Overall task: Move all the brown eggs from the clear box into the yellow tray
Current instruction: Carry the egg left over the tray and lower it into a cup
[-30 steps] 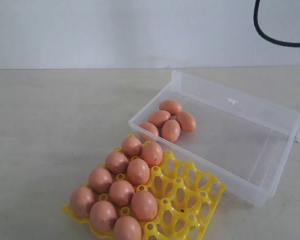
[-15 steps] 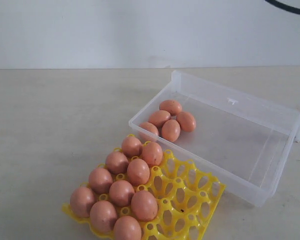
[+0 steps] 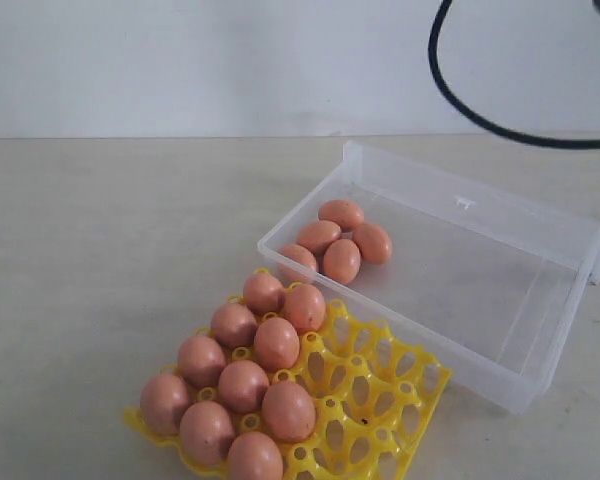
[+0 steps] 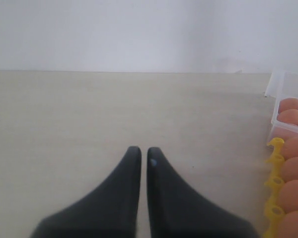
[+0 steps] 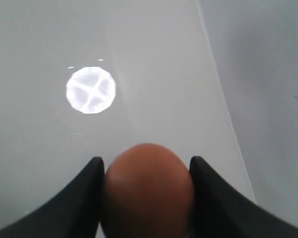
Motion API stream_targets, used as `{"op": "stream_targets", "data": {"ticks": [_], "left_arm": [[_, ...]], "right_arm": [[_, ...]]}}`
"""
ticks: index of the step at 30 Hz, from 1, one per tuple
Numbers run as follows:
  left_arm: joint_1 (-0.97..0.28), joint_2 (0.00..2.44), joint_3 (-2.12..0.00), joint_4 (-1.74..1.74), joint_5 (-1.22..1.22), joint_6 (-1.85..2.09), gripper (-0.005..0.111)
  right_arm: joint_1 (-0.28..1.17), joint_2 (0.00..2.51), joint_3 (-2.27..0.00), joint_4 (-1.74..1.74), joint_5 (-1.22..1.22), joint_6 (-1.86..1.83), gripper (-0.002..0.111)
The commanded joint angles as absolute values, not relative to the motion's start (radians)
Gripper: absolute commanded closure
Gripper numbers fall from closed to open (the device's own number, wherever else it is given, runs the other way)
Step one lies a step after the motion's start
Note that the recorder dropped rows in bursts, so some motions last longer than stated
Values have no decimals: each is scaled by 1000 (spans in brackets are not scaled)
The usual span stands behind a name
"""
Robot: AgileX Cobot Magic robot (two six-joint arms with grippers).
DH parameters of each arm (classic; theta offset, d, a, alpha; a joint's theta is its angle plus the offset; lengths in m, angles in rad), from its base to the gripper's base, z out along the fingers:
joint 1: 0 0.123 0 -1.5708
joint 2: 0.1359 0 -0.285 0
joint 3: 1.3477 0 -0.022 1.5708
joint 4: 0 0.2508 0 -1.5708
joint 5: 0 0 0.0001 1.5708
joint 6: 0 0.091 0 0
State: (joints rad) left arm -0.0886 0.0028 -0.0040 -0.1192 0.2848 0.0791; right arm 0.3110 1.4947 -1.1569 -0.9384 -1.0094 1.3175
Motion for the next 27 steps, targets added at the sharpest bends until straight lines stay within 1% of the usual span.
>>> {"op": "stream_targets", "data": {"ticks": [1,3,6,11,17,22,25,27], "left_arm": [[-94,0,0,-116,277,79,103],[-94,0,0,-116,277,79,103],[-94,0,0,-116,277,79,103],[-94,0,0,-116,279,79,103],[-94,0,0,-116,279,79,103],[-94,0,0,-116,277,79,103],[-94,0,0,-116,277,79,103],[-94,0,0,-116,277,79,103]], "right_arm": [[308,1527,-1016,-722,-1063,1289,108],[308,1549,-918,-641,-1209,1254,108],[308,1572,-778,-593,-1221,1235,108],[308,1613,-606,-675,-1221,1180,108],[311,1632,-580,-838,-1206,1130,108],[311,1632,-580,-1099,-953,1135,108],[311,1632,-580,-1236,-910,1166,108],[311,1632,-580,-1246,-906,1170,108]]}}
